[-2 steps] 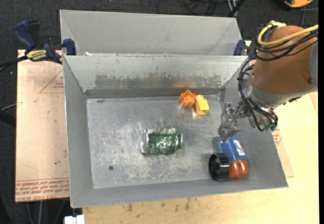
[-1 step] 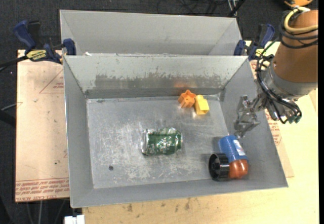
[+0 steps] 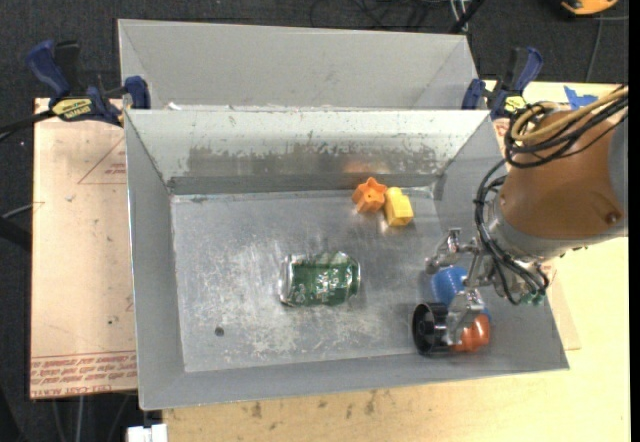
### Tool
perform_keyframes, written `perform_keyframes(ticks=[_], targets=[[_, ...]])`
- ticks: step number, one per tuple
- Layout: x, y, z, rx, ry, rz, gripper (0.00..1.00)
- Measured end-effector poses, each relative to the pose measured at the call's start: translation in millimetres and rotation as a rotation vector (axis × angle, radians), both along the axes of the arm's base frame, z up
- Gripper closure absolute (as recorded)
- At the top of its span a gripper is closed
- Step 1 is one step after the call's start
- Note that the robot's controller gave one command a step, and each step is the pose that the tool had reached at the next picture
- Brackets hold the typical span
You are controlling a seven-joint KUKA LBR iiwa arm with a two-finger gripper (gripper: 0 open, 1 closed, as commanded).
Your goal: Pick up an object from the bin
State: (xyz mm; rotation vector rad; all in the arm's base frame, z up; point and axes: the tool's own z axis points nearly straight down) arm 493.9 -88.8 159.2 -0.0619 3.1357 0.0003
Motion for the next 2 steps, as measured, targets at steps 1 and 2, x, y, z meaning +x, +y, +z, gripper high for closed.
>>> perform_keyframes(ticks=[1,2], targets=[[-4.9,2,-12,0.001,0.007,-0.009,0.0],[13.9,-19,-72,0.001,-0.004,0.104,1.0]])
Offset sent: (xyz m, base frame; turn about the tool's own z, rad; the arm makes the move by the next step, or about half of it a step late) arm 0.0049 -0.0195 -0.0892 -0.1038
